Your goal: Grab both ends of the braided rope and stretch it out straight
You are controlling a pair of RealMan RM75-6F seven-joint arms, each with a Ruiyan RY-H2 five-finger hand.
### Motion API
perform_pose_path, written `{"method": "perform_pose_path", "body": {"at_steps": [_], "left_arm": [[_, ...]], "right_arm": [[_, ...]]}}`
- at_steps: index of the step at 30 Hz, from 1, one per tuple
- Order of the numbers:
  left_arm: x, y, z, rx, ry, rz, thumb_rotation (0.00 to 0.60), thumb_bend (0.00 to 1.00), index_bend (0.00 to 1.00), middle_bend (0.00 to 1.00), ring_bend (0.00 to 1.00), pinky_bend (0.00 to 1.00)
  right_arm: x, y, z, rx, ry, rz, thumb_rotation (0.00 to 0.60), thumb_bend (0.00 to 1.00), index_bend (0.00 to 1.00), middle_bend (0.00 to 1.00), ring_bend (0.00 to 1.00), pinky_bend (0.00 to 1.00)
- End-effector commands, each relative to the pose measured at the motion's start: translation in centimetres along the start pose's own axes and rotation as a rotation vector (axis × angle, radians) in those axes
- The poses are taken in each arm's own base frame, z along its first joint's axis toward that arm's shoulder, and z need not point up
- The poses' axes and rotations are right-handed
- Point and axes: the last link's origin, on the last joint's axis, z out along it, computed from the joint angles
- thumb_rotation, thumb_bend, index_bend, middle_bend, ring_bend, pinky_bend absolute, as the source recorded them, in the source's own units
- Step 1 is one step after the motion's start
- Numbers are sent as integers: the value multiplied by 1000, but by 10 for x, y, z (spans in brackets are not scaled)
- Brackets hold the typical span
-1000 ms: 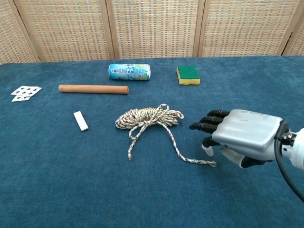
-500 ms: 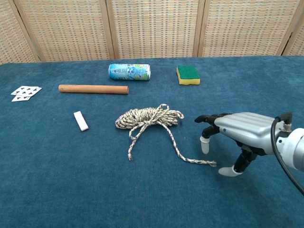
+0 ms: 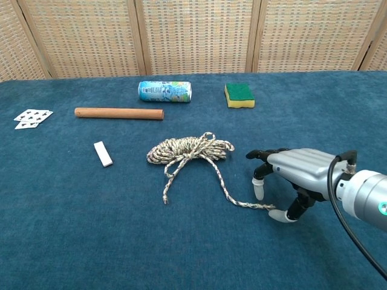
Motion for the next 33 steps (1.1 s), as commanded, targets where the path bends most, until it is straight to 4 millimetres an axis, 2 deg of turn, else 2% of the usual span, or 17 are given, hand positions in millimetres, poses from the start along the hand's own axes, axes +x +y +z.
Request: {"method": "perform_pose_path", "body": {"at_steps": [1, 24, 33], "left_arm": [[0, 0, 0, -1, -3, 1, 600, 0, 0, 0, 0, 0], [0, -1, 1, 6, -4, -3, 600, 0, 0, 0, 0, 0], [-1, -1, 2, 6, -7, -1, 600, 0, 0, 0, 0, 0]], "right_arm": [[-1, -1, 2, -1, -4, 2, 600, 361, 466, 0, 0, 0], [-8, -7, 13, -20, -15, 16, 600, 367, 488, 0, 0, 0], [-8, -11, 15, -15, -8, 10, 600, 448, 561, 0, 0, 0]]}}
